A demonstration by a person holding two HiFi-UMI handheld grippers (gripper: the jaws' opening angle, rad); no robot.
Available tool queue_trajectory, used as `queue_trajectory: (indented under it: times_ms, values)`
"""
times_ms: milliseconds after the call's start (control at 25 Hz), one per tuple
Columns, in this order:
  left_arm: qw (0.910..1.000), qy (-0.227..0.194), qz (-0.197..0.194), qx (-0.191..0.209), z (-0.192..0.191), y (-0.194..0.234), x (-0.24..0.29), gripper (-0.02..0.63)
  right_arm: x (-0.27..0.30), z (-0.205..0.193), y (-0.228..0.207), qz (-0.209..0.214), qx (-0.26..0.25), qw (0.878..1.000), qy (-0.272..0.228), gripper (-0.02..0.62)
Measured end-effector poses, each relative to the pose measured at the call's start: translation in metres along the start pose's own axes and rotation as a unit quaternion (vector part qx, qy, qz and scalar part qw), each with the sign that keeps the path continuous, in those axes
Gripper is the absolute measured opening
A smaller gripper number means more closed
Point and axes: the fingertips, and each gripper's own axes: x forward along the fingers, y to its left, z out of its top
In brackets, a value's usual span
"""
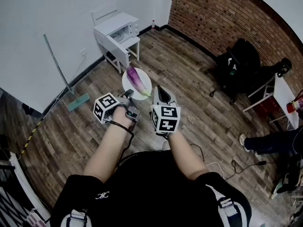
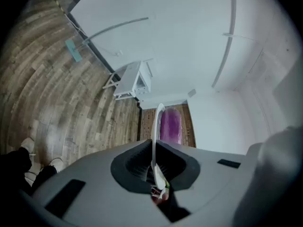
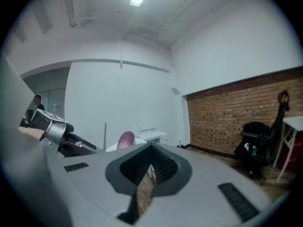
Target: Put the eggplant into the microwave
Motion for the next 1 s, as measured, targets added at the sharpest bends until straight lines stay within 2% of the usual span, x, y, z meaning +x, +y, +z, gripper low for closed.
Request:
queue_trajectory:
  times_ms: [320, 480, 760, 1000]
  values:
    - [0.9999, 0.012, -0.004, -0.008, 0.002, 0.005, 0.004, 0.018, -0.002, 0.001, -0.001, -0.007, 0.017, 1.000, -0.010, 0.008]
    - [0.9996, 0.012, -0.008, -0.025, 0.008, 0.009, 0.019, 0.017, 0.009, -0.005, -0.008, -0.009, 0.014, 1.000, -0.001, 0.008]
    - [0.9999, 0.005, 0.001, -0.011, 0.029, -0.002, 0.079, 0.017, 0.066, -0.002, -0.041, -0.004, -0.001, 1.000, 0.000, 0.008]
    - [0.9998, -0.017, 0.010, -0.005, 0.052, -0.030, 0.150, 0.017, 0.132, 0.027, -0.085, 0.025, -0.005, 1.000, 0.000, 0.008]
